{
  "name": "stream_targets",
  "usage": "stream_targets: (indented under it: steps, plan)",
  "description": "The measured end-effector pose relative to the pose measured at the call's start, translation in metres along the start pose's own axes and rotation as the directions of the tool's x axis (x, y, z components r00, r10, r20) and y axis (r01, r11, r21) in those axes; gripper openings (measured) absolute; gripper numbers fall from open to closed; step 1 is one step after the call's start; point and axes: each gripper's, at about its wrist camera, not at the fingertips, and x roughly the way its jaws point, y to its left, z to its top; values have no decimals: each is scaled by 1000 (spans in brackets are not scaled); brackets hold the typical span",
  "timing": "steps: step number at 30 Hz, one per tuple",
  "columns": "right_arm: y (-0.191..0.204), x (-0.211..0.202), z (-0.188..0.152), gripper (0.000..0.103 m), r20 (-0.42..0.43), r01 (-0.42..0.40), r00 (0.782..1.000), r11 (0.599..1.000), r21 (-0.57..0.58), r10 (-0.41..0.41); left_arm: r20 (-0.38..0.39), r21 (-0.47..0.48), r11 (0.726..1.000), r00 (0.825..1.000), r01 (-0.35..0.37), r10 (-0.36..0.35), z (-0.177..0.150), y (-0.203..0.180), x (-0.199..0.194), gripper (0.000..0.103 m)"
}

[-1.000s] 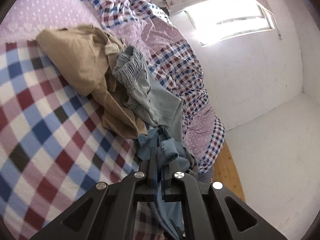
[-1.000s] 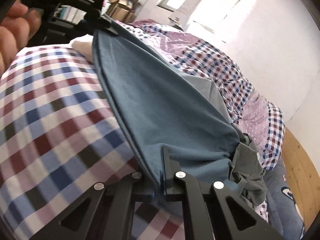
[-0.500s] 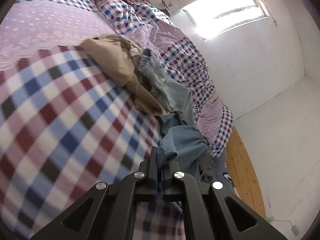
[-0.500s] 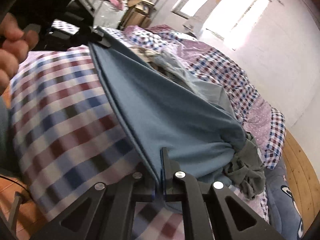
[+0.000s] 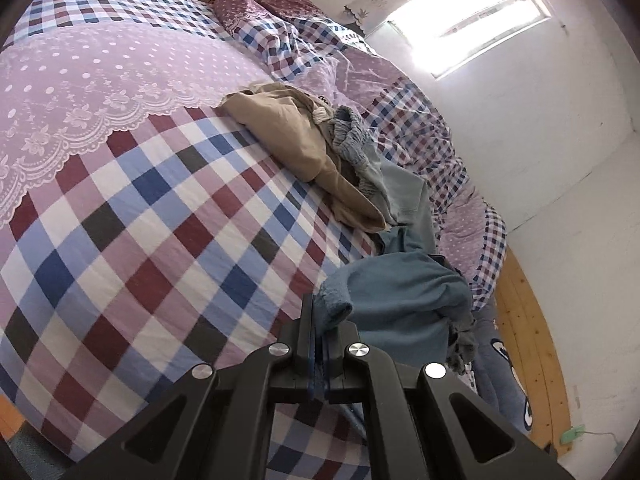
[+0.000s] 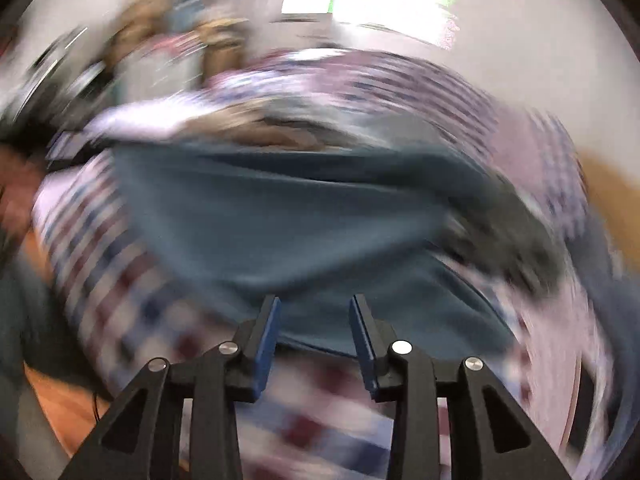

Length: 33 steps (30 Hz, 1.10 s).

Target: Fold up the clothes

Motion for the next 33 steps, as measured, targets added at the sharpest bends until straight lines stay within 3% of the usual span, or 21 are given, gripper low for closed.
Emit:
stream_targets:
  steps: [2,3,4,6,8,10,12,20,27,33]
  plan:
    - [-57,-2,-3,46,-4,32,999,977,212,-32,-5,-6,1000,1000,-1,1,1,3,1,0]
    - [-83,-1,-9,47,-7,44,999,946,321,-45,-7,-13,1000,1000,-1,1,3,5,2,0]
    - [-110,0,-14,48,-10,56,998,903,425,-57,-7,-22,1000,1000,1,-1,4,7,3,0]
    - [-160,3,-31,50,-14,40,999,773,633,-41,3,-42,999,1000,6,-6,8,10,4,0]
    - [-185,7,-43,50,16,-18,1000,671,741,9,20,-59,998,1000,11,-10,13,13,4,0]
    - [-197,13,-51,51,15,-26,1000,606,795,24,41,-80,997,999,15,-12,18,17,3,0]
    - [-197,19,-50,51,-4,-15,1000,607,795,30,60,-103,995,998,14,-8,25,23,3,0]
    - [-173,39,-35,51,-50,-9,997,705,709,64,140,-183,983,989,-30,56,48,49,-7,0]
    - [-161,59,-29,51,-99,16,993,768,640,61,120,-218,974,988,-67,95,50,63,-3,0]
    - [-156,62,-30,49,-118,35,992,795,606,46,116,-218,973,987,-80,108,47,65,-5,0]
